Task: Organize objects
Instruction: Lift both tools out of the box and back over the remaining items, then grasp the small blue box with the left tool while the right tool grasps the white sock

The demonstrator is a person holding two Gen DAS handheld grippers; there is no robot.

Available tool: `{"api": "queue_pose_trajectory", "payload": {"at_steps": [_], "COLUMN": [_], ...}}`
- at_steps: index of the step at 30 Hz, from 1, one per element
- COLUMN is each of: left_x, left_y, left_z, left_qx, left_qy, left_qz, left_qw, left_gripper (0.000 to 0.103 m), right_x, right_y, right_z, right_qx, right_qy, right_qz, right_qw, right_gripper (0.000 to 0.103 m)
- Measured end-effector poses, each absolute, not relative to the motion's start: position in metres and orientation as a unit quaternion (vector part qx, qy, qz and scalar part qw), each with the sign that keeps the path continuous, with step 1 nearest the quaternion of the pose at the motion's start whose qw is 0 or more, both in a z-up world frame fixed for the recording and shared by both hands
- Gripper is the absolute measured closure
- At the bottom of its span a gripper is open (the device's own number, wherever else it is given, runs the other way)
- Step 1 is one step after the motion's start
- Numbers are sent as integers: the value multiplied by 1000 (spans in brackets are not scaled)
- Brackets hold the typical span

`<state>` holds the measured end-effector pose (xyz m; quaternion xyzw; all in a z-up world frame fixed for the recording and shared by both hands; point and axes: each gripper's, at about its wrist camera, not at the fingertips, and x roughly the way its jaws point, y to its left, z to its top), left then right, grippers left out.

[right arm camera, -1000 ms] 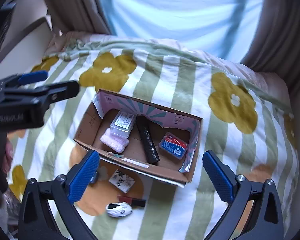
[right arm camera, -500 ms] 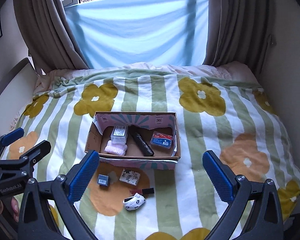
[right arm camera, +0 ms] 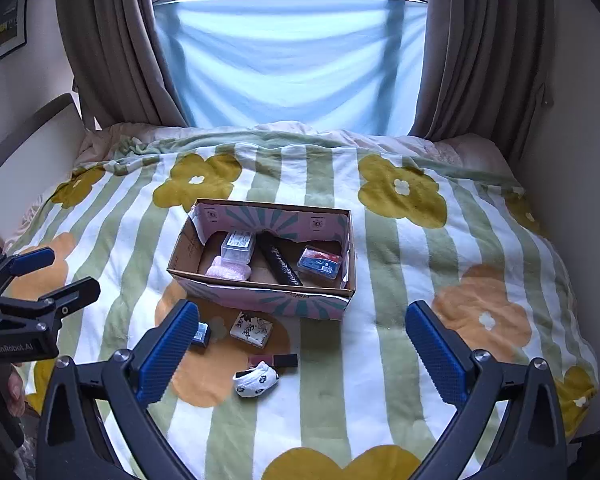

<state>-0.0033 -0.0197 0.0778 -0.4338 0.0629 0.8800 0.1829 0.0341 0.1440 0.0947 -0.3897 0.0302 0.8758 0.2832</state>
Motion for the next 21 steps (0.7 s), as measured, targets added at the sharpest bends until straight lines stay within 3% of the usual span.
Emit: {"api": "queue_pose_trajectory", "payload": {"at_steps": [7,16,19,21], "left_x": [-9,-29,-40,-47], "left_y": [-20,-12,-9,-8], "left_z": [42,-68,-103,-124], "left_qx": [-449,-484,-496,-505], "left_qy": [62,82,85,78], "left_qz": [865,835,826,822], "left_qw": [214,251,252,250], "left_gripper": [3,11,25,26], "right_x": [42,36,31,26], "right_y": [137,139,144,146], "right_z": [52,-45,-75,-93], "right_qx": [-403,-428,-437,-442], "right_qy": [27,19,24,24], "right_qz": [881,883,880,880], "right_qw": [247,192,182,174], "right_gripper": [0,0,0,3]}}
